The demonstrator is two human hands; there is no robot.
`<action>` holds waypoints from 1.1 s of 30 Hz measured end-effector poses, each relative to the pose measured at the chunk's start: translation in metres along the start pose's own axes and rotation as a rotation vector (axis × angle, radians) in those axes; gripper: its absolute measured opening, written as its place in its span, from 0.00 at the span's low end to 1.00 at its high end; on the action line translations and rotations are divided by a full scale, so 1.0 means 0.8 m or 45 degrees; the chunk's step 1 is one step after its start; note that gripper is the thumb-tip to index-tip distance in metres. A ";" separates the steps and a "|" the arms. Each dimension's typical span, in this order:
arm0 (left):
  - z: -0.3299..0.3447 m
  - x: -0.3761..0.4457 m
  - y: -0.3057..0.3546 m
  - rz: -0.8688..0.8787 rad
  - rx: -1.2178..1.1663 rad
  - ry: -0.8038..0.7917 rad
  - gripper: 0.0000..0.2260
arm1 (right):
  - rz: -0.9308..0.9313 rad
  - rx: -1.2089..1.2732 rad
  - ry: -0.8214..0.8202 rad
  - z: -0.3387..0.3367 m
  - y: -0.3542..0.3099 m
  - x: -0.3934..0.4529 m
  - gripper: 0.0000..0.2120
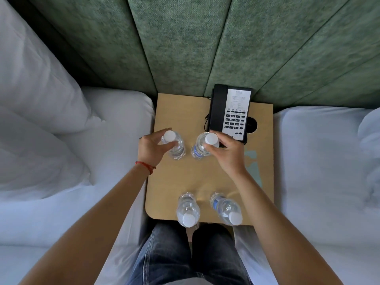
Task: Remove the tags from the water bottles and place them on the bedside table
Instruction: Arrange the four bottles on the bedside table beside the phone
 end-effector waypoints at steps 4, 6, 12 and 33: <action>-0.004 0.046 0.017 0.058 0.018 0.005 0.17 | -0.015 0.045 0.003 0.012 -0.011 0.043 0.19; -0.005 0.068 0.024 0.079 0.026 0.007 0.17 | -0.031 0.042 0.008 0.017 -0.015 0.066 0.19; -0.001 0.123 0.040 0.113 0.025 0.017 0.17 | -0.033 0.075 0.043 0.025 -0.019 0.120 0.18; 0.021 0.187 0.053 0.134 0.060 -0.063 0.19 | 0.001 -0.015 -0.038 0.037 -0.016 0.187 0.21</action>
Point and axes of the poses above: each hand's wrist, its own x-axis towards the middle knuckle, its own z-axis out of the palm, y = z × x, the point moved 6 cm from there along x, towards the middle knuckle, and after that the axes turned 4 degrees about -z, right-handed, at the moved point
